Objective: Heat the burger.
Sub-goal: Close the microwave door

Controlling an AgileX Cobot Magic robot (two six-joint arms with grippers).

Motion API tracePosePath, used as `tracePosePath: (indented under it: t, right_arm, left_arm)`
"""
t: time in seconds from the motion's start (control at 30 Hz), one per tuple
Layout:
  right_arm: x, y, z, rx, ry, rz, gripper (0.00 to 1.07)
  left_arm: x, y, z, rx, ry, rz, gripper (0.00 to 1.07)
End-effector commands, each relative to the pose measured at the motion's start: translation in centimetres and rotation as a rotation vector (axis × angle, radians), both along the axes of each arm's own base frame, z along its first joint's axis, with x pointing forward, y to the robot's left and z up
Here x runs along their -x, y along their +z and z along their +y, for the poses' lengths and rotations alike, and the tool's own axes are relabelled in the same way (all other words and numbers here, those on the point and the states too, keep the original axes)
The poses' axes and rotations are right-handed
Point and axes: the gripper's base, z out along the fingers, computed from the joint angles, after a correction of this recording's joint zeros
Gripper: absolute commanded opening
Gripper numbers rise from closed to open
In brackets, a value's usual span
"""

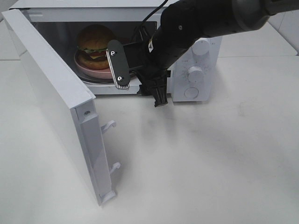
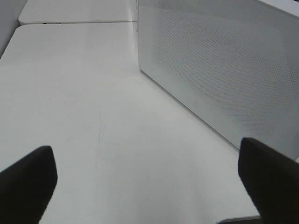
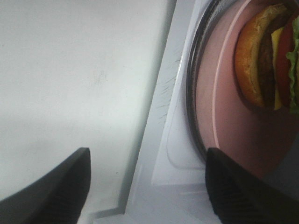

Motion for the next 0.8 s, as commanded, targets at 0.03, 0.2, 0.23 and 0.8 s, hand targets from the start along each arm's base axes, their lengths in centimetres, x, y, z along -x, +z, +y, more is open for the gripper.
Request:
tracePosePath:
  t: [0.03,0.2,0.23,0.8]
  right_arm:
    - [1.2,1.1,-0.9,-0.011,-0.009,-0.003,0.69]
    - [2.9,1.5,-2.3,-0.018,-0.035,0.019,0.69]
    - [3.5,1.8,-2.7,-0.041,-0.068,0.030,0.69]
    - [9.0,4.3,-7.0,-0.223,-0.370,0.141,0.79]
  left_arm:
    - [0.2,0.1,-0.1,0.004,-0.007,-0.025,0.98]
    - [0.2,0.1,-0.1,0.004,-0.007,-0.025,0.98]
    - [0.2,0.1,-0.1,0.004,-0.007,-0.025,0.98]
    - [0.2,0.1,-0.1,0.004,-0.007,-0.025,0.98]
